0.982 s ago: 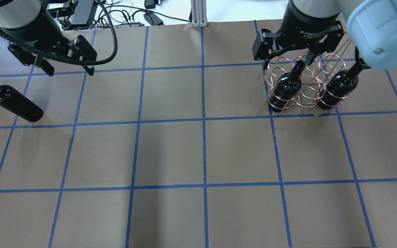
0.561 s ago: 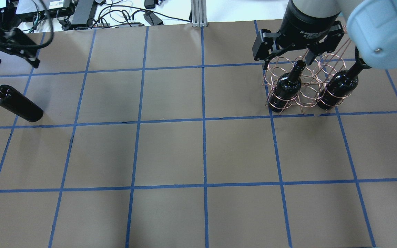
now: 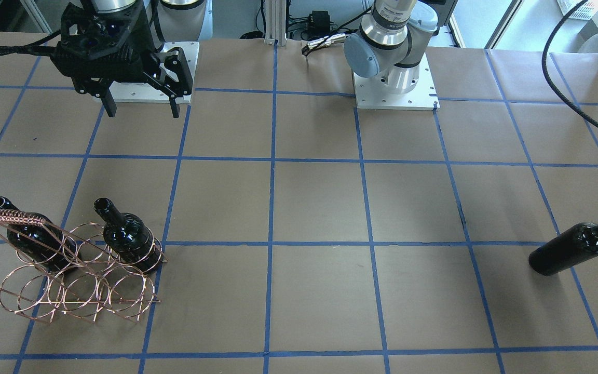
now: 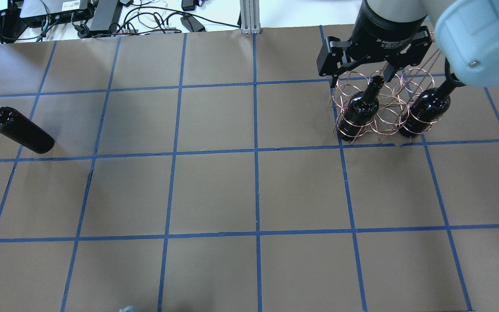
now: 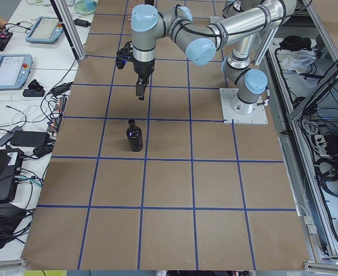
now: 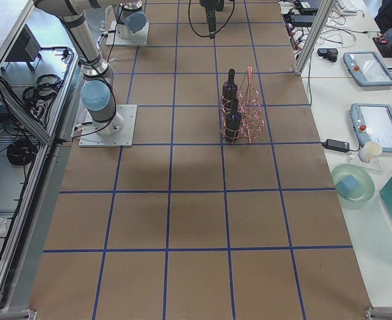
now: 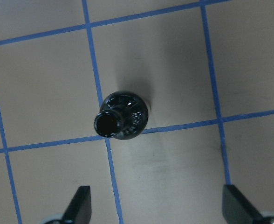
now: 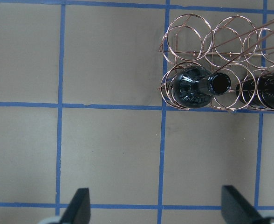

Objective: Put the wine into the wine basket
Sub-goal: 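Lower the left gripper over the neck of the lying dark bottle, then close the left gripper on the dark bottle's neck, then lift the bottle with the left gripper and carry it toward the table center, then lower the bottle upright onto the table with the left gripper, then open the left gripper and withdraw it from the standing bottle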

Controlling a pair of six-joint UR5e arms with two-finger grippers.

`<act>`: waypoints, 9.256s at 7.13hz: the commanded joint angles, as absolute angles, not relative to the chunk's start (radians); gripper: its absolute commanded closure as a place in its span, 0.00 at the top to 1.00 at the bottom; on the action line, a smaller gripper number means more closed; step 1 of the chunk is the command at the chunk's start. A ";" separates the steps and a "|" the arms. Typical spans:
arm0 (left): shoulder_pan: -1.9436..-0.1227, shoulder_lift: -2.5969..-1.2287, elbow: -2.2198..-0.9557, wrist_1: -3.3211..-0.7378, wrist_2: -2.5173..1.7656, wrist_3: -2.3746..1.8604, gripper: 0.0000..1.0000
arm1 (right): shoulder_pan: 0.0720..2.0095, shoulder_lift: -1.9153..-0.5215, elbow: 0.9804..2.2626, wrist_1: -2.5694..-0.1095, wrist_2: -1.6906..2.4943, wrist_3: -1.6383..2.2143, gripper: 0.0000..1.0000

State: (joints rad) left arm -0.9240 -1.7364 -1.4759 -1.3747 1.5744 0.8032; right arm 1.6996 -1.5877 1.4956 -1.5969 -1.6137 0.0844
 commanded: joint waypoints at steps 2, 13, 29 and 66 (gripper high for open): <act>-0.885 -1.860 -1.482 -1.309 1.560 0.862 1.00 | 1.700 -1.588 1.496 -1.597 -1.614 0.084 1.00; -0.899 -1.916 -1.480 -1.236 1.486 0.790 0.82 | 1.700 -1.588 1.496 -1.597 -1.614 0.084 1.00; -1.153 -1.746 -1.486 -1.445 1.563 0.432 0.00 | 1.700 -1.592 1.496 -1.586 -1.617 0.086 1.00; -1.741 -1.494 -1.838 -1.397 1.606 -0.416 1.00 | 1.700 -1.585 1.482 -1.605 -1.598 0.101 1.00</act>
